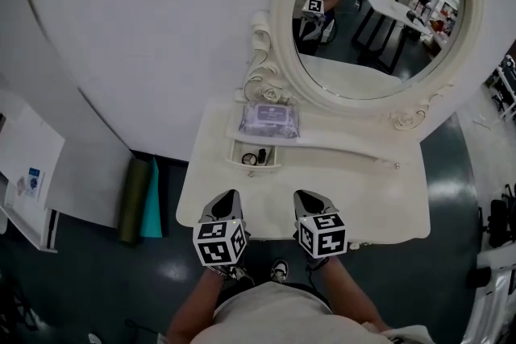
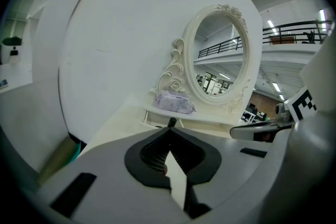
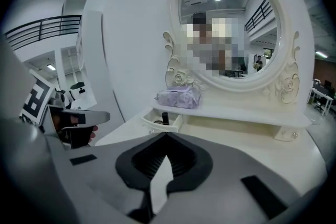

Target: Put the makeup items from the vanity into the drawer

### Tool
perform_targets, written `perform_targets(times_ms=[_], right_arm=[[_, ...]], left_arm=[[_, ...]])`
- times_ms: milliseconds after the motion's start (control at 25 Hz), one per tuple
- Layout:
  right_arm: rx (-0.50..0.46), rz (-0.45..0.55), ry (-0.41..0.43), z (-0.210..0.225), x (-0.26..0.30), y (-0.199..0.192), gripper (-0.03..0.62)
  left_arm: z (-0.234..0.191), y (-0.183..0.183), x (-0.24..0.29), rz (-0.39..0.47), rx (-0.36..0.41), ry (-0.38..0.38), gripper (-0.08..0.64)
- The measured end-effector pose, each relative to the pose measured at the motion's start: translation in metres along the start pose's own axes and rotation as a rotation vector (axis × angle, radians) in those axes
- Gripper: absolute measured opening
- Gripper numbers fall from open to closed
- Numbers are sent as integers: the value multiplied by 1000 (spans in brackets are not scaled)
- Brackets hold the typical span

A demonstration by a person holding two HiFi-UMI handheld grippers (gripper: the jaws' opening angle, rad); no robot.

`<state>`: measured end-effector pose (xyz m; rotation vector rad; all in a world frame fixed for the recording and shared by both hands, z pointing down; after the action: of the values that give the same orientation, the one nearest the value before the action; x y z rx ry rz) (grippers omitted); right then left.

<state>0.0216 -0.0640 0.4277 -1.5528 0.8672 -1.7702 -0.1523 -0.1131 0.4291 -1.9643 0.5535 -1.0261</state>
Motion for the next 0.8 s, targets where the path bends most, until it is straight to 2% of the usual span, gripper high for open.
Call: perform_targets(times_ms=[280, 800], right_arm=[[-24, 7, 11, 8, -5, 0, 18], [-9, 6, 12, 20, -10, -3, 17]], left_arm=[[13, -4, -1, 3, -3, 9, 5], [18, -5, 2, 6, -12, 23, 5]])
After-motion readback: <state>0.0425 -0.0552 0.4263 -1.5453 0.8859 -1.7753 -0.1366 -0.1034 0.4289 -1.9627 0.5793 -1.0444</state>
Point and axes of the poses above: the fingertips, and each gripper's own axes: x forward along the fingers, z to its right, y out of its top, the point moved 3 cm from there along -x, backward along the fingers, and after that the axes turned 1 degree about -y, right-handed, at the moved point
